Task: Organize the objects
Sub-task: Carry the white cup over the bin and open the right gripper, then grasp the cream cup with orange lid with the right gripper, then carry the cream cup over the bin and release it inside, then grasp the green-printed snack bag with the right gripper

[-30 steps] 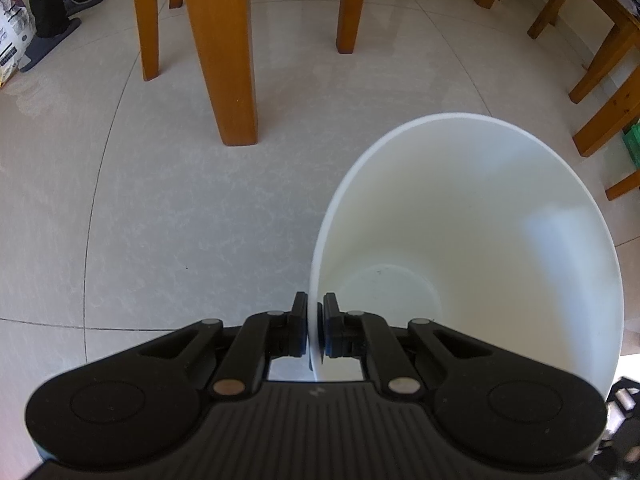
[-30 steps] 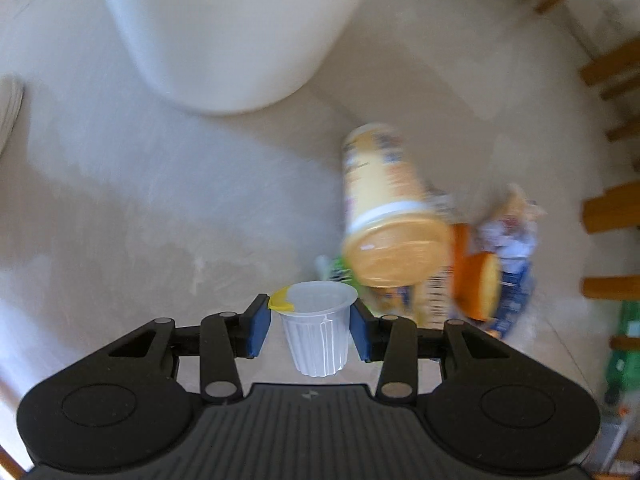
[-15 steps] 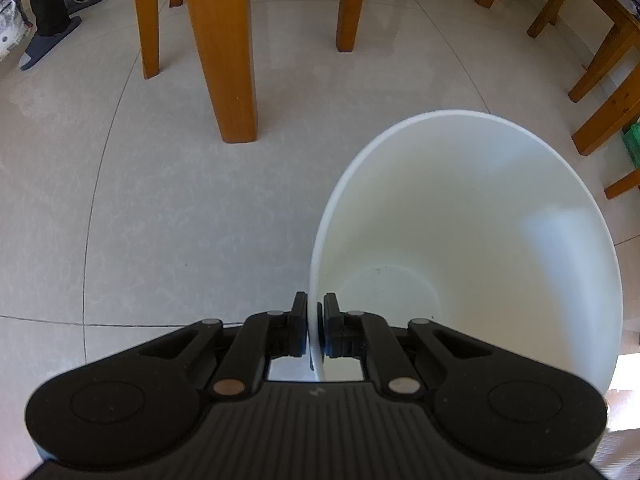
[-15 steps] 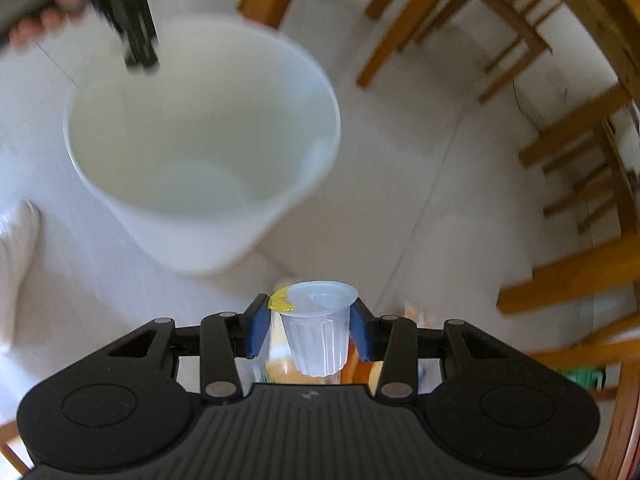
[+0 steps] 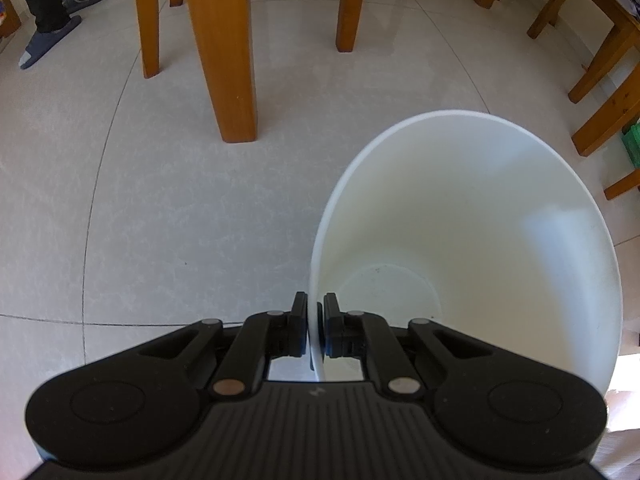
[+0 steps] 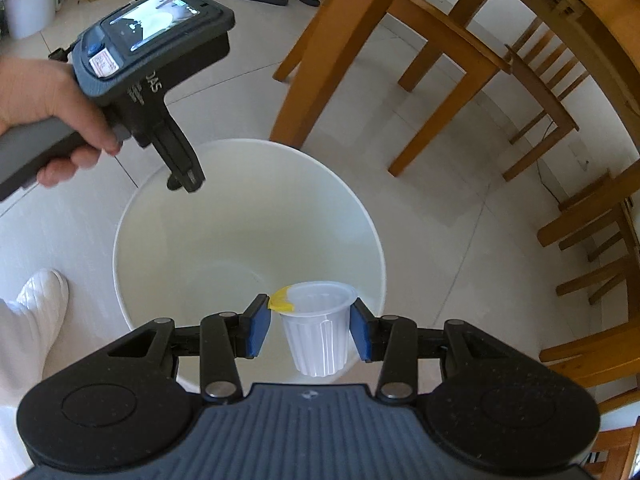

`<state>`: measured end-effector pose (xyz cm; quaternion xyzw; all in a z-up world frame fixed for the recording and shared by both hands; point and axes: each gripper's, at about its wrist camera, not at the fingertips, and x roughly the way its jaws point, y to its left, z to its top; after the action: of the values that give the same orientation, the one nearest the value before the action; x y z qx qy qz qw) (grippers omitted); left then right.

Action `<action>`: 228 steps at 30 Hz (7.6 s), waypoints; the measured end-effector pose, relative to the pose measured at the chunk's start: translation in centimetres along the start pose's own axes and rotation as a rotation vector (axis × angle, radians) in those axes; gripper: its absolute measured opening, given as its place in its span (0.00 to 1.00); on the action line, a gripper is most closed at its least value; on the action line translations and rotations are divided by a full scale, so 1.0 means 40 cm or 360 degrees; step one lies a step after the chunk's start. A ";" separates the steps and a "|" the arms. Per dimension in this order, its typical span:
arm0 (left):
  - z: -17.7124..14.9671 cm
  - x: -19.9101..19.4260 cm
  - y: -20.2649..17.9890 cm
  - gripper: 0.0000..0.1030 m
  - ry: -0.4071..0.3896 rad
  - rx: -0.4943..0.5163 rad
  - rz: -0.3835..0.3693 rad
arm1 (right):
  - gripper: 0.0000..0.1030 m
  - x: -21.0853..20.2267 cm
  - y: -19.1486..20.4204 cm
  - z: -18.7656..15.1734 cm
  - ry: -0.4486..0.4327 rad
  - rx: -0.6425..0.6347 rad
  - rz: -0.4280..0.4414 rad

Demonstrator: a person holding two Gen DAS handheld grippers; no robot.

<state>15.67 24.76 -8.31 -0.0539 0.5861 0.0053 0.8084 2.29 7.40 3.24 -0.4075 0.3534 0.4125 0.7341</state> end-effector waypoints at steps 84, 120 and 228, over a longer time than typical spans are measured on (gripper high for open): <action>-0.007 -0.014 -0.004 0.06 0.0019 -0.0012 -0.0001 | 0.71 0.641 -0.037 -0.478 0.0663 -0.0006 -0.0070; -0.010 -0.005 -0.015 0.06 0.0006 0.0020 0.0019 | 0.71 -0.009 -0.208 -0.130 0.0151 -0.0052 0.0030; -0.028 -0.012 -0.019 0.06 -0.0008 0.0025 0.0010 | 0.38 0.203 -0.180 -0.543 0.0503 0.0058 0.0480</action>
<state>14.50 23.93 -8.14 -0.0455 0.5844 0.0034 0.8102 8.08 -11.71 -10.58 -0.3964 0.5284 0.4421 0.6068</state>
